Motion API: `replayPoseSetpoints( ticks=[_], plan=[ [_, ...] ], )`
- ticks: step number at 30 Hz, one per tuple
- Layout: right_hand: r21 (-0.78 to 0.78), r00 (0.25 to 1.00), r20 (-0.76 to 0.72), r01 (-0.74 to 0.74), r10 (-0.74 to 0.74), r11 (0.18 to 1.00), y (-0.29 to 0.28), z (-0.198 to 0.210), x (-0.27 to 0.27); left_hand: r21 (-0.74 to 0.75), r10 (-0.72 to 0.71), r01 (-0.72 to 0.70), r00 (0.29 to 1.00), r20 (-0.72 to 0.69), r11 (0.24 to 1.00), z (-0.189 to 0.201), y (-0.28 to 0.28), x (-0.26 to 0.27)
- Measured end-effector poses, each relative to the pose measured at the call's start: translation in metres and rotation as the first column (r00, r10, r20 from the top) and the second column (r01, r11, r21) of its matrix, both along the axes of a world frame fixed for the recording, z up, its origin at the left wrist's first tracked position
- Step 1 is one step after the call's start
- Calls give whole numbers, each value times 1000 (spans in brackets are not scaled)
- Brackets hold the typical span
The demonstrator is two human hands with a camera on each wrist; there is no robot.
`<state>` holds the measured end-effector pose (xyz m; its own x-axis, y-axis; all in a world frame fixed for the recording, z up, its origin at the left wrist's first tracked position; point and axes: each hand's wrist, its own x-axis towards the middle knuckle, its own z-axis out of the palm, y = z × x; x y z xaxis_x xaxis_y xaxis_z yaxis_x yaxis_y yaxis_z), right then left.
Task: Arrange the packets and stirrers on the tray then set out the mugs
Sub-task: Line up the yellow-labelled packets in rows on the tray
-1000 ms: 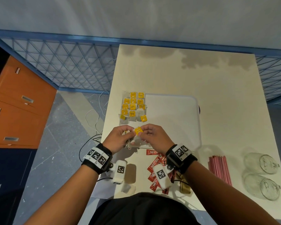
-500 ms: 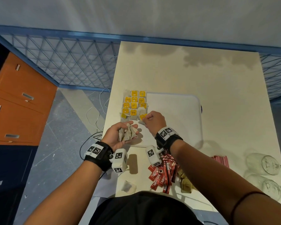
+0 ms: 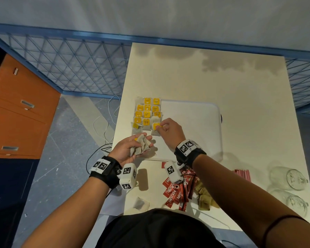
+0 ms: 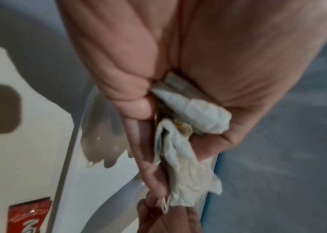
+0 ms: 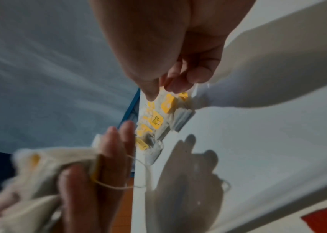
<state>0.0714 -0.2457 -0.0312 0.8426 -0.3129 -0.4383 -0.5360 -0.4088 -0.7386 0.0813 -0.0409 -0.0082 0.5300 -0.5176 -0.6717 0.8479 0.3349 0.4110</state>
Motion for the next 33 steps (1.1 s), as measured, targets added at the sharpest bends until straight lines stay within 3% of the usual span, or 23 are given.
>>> replayPoseSetpoints(
  ticks=[4, 8, 16, 20, 23, 28, 33],
  plan=[
    [59, 986, 102, -139, 132, 989, 2, 14, -13, 23, -41, 40, 998, 39, 999, 2, -1, -2],
    [172, 957, 165, -265, 237, 949, 5, 23, -25, 51, -170, 167, 983, 63, 985, 7, -1, -2],
    [-9, 830, 218, -525, 514, 851, 7, 32, -30, 51, -276, 271, 955, 109, 961, 10, -5, -7],
    [-1, 855, 252, -468, 453, 884, 9, 36, -32, -4, -257, 258, 962, 93, 966, 15, -4, -7],
    [93, 887, 262, -416, 381, 905, 11, 43, -33, -59, -226, 229, 973, 53, 972, 17, -1, -8],
    [194, 917, 292, -337, 274, 921, 9, 63, -36, -20, -224, 224, 975, 16, 974, 18, 4, -9],
    [314, 942, 281, -269, 182, 910, 6, 72, -42, 26, -4, 5, 1000, -17, 1000, 18, 4, -8]
  ],
)
